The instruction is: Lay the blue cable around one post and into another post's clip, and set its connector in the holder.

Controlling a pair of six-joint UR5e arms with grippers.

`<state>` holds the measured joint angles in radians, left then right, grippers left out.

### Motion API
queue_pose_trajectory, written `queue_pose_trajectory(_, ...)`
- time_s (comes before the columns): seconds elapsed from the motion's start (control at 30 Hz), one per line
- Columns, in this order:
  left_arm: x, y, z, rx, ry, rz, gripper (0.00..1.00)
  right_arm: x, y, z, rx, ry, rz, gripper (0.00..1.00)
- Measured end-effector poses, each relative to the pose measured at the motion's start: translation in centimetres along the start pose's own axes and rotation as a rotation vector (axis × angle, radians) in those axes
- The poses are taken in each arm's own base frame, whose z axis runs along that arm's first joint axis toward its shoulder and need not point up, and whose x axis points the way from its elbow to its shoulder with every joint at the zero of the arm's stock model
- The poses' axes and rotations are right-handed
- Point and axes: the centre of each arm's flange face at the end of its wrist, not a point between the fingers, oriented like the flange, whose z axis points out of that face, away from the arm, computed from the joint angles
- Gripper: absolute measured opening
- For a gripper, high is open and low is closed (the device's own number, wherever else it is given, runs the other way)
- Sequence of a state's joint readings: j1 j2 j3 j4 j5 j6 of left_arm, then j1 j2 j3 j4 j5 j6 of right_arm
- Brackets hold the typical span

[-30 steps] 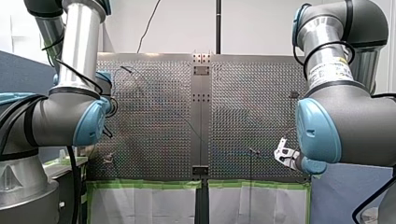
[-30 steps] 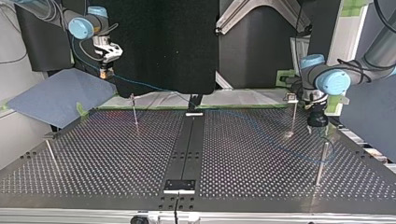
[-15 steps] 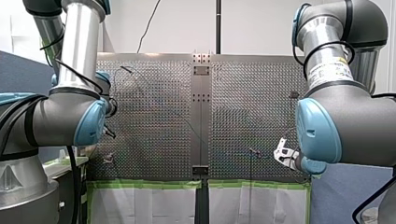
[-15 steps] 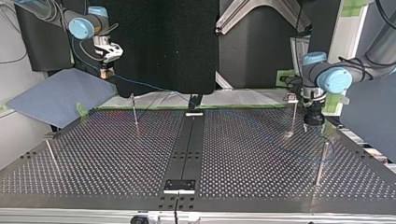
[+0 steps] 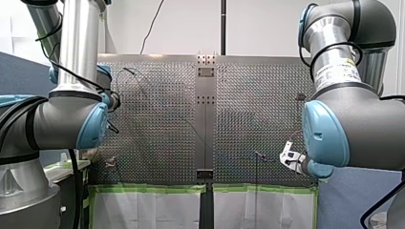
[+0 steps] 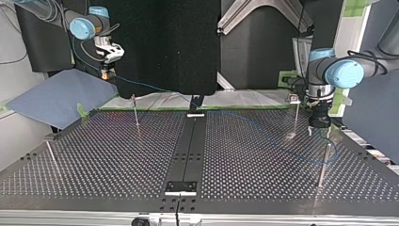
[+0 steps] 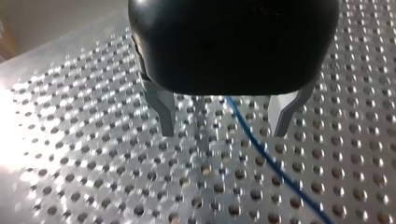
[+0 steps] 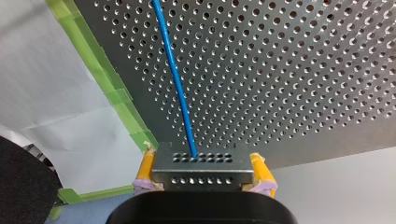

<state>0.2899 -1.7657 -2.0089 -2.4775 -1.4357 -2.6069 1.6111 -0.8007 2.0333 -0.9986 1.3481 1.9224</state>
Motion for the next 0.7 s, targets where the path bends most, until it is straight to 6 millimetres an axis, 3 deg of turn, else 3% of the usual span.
queue_pose_trajectory(0.47, -0.9, -1.6, -1.5, 0.012, 0.014, 0.000, 1.00, 0.0, -0.1, 0.0, 0.008, -0.005, 0.000, 0.00)
queue_pose_trajectory(0.7, -1.1, -2.3, -3.2, -0.011, 0.033, 0.025, 1.00, -0.1, -0.2, 0.0, 0.009, -0.006, 0.000, 0.00)
